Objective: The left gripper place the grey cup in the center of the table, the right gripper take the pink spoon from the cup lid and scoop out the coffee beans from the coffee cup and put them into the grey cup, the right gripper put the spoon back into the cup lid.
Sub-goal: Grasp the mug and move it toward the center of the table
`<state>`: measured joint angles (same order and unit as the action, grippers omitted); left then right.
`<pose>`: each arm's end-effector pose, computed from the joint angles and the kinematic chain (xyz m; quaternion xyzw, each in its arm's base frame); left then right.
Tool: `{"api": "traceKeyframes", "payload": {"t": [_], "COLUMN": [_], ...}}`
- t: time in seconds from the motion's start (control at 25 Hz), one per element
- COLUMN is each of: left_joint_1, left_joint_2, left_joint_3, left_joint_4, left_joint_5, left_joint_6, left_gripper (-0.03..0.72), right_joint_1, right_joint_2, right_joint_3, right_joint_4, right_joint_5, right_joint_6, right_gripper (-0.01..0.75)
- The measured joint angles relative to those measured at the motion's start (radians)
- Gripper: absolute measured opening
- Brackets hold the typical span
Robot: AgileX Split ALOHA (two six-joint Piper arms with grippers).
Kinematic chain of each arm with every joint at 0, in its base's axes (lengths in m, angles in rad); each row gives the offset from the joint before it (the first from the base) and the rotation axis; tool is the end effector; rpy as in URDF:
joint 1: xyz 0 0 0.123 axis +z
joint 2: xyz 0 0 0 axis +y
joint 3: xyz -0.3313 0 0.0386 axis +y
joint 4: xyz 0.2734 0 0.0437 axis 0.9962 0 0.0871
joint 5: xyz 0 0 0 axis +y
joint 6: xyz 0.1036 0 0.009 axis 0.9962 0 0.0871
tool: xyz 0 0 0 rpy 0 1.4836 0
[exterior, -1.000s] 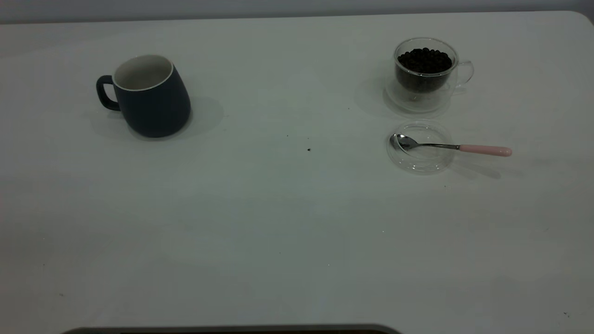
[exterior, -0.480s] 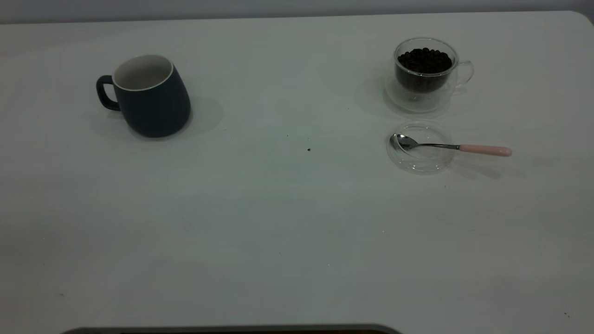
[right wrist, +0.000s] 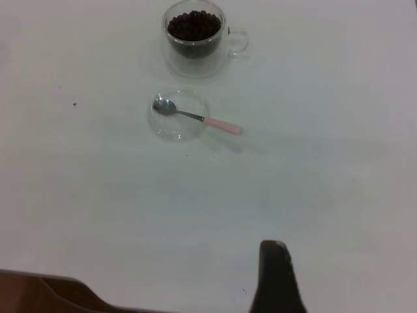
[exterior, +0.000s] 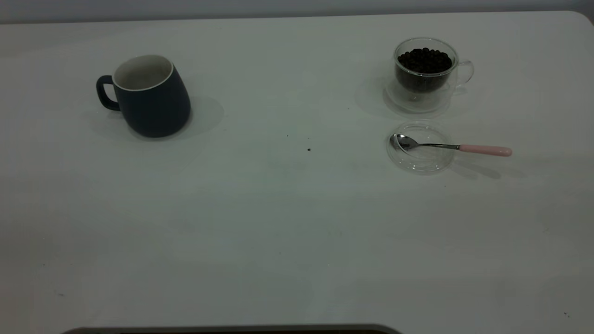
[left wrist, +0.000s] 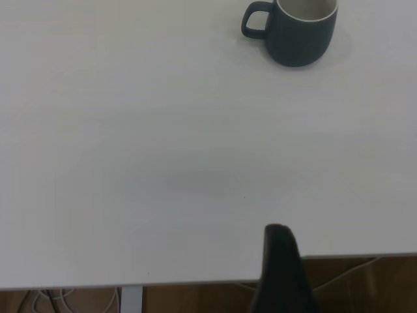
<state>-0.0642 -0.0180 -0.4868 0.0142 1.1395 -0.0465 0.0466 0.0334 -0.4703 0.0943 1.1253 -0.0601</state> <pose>-0.0249 0.0029 0.2719 0.0071 0.8719 -0.0200 0.4892 -0.0155 0.0081 0.2694 -0.0490 0.8824 0.0440 0.4658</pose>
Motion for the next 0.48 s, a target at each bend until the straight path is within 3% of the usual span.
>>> {"api": "traceKeyframes", "payload": {"t": [0.28, 0.48], "left_joint_1": [0.0, 0.0], "left_joint_2": [0.03, 0.271], "left_joint_3": [-0.036, -0.146], "left_joint_4": [0.002, 0.093], "left_joint_5": [-0.001, -0.059], "left_joint_6": [-0.062, -0.127], "left_gripper": [0.569, 0.569], "right_joint_1": [0.0, 0.0], "right_joint_2": [0.0, 0.0], "right_joint_3": [0.0, 0.0], "right_joint_4": [0.0, 0.0], "right_joint_5": [0.0, 0.0], "right_joint_6": [0.0, 0.0], "right_gripper": [0.577, 0.577]}}
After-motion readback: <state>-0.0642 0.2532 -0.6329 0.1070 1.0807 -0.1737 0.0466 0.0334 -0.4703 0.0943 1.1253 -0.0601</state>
